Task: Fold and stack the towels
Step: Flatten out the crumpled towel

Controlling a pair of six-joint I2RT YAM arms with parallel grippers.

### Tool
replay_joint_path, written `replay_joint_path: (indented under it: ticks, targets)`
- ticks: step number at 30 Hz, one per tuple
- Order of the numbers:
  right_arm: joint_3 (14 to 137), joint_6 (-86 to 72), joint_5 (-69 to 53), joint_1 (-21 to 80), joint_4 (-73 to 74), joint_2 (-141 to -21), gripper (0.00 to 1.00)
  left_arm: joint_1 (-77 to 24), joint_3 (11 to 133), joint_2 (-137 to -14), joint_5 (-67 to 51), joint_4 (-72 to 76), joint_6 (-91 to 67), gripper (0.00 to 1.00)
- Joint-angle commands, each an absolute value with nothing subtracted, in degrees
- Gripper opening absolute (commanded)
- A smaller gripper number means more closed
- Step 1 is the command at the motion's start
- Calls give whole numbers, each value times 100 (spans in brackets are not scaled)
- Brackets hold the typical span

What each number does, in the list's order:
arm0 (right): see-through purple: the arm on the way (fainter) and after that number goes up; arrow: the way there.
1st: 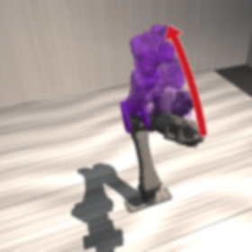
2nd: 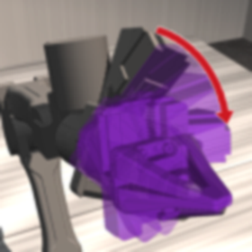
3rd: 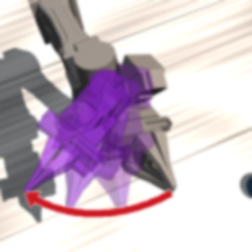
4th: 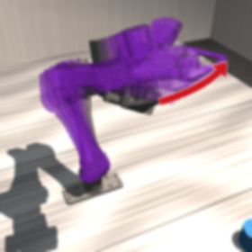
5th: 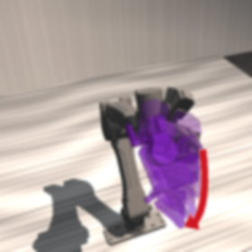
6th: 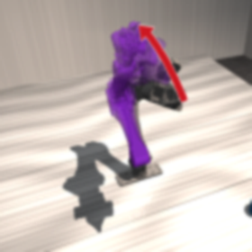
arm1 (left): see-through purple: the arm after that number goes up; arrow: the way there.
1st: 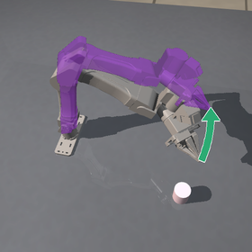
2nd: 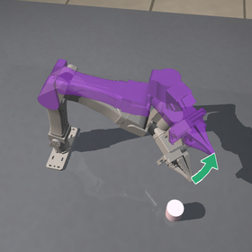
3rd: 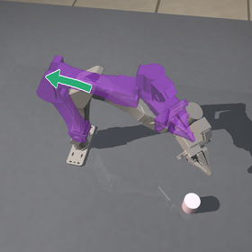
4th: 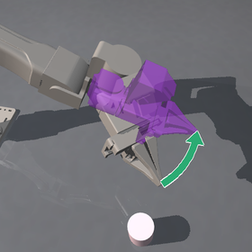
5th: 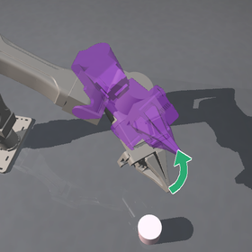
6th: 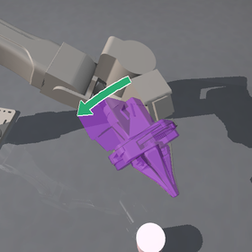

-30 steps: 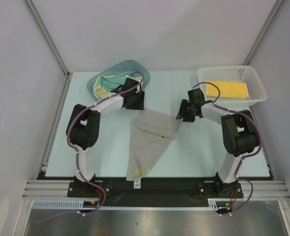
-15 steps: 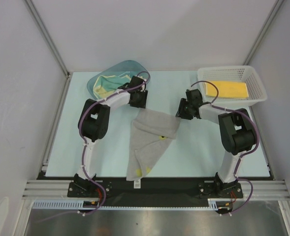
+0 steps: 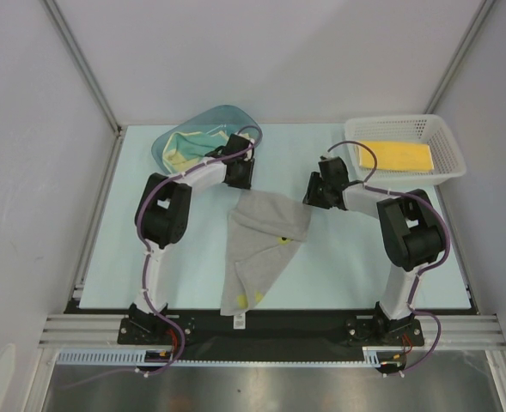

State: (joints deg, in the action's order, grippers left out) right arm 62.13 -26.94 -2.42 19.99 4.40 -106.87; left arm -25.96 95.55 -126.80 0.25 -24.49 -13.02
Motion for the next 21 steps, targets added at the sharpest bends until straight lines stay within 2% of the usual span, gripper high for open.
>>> replay_joint_path:
  ticks: [1, 2, 6, 7, 8, 11, 21]
  targets:
    - [5950, -2593, -88, 1978, 774, -10837, 38, -2654, 9317, -12639, -61, -2865, -1318, 31]
    - [5924, -2575, -88, 1943, 756, -10828, 34, -2654, 9308, -12630, -96, -2865, -1318, 28]
    - [5836, -2496, -219, 1855, 660, -10793, 21, -2654, 9272, -12569, -316, -2883, -1336, 0]
    - [5827, -2479, -281, 1846, 616, -10758, 18, -2663, 9290, -12560, -386, -2918, -1353, 0]
    - [5810, -2452, -351, 1828, 546, -10723, 10, -2663, 9307, -12525, -552, -2935, -1345, 0]
    - [5810, -2312, -658, 1811, 475, -10565, 0, -2663, 9413, -12332, -729, -3120, -1397, 0]
    - [5897, -2013, -782, 1758, 861, -9371, 0, -2654, 9474, -11163, -818, -3533, -1608, 0]
